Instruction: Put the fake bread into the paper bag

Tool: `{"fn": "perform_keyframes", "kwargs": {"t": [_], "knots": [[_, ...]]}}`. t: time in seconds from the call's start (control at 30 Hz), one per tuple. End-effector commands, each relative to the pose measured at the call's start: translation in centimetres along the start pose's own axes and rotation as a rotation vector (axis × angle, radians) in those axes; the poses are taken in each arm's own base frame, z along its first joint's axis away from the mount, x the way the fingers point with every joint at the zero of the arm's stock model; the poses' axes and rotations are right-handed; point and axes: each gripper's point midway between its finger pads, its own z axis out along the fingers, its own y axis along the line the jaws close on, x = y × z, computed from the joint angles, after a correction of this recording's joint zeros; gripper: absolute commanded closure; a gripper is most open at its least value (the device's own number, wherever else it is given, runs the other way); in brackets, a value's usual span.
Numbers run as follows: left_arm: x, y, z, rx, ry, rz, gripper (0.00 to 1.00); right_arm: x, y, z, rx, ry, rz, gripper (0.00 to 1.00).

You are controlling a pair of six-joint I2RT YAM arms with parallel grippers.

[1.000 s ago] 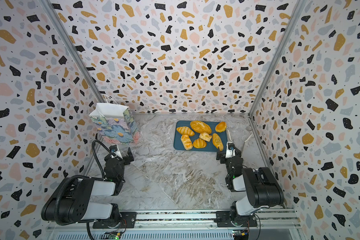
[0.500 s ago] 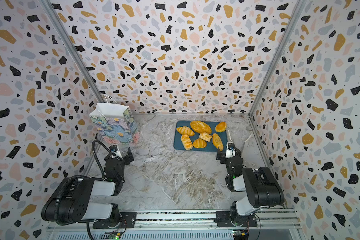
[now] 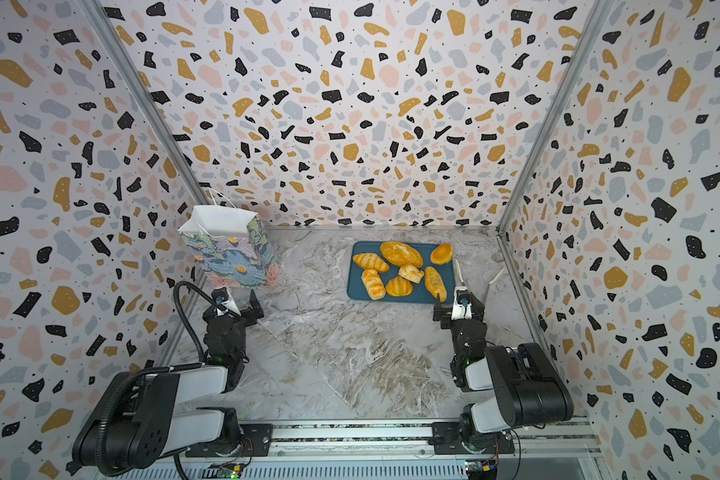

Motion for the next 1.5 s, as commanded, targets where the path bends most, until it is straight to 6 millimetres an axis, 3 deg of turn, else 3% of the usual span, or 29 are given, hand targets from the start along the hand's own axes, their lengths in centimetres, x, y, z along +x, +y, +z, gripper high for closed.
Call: {"fn": "perform_keyframes", "kwargs": {"t": [0.0, 0.37, 0.63, 0.8, 1.0, 1.27, 1.47], "knots": [[-0.9, 0.3, 0.1, -0.029, -0.017, -0.023, 0.01, -1.4, -0.3, -0.6, 0.032, -0.054, -0.012, 0.01], [-1.0, 0.7, 0.7, -0.065, 0.042, -0.047, 0.0, -2.2, -0.5, -1.2, 0.052, -0.071, -0.014, 0.01], [-2.2, 2.4, -0.5, -0.146, -0.005, -0.103, 0.0, -2.0, -0.5, -0.8, 0.057, -0.022, -0.002, 0.01], [-2.9, 3.2, -0.2, -0.208, 0.007, -0.139, 0.0, -2.3, -0.6, -0.2, 0.063, -0.002, 0.001, 0.01], [-4.8, 3.0, 0.3, -0.211, -0.008, -0.239, 0.0, -3.3, -0.3, 0.3, 0.05, 0.015, 0.017, 0.01], [-9.1, 3.3, -0.4, -0.208, -0.08, -0.345, 0.01, -4.4, 0.0, 0.6, 0.042, 0.069, 0.057, 0.01], [-10.6, 2.3, -0.4, -0.155, -0.068, -0.375, 0.01, -5.3, 0.0, 0.9, 0.057, 0.119, 0.083, 0.01]]}}
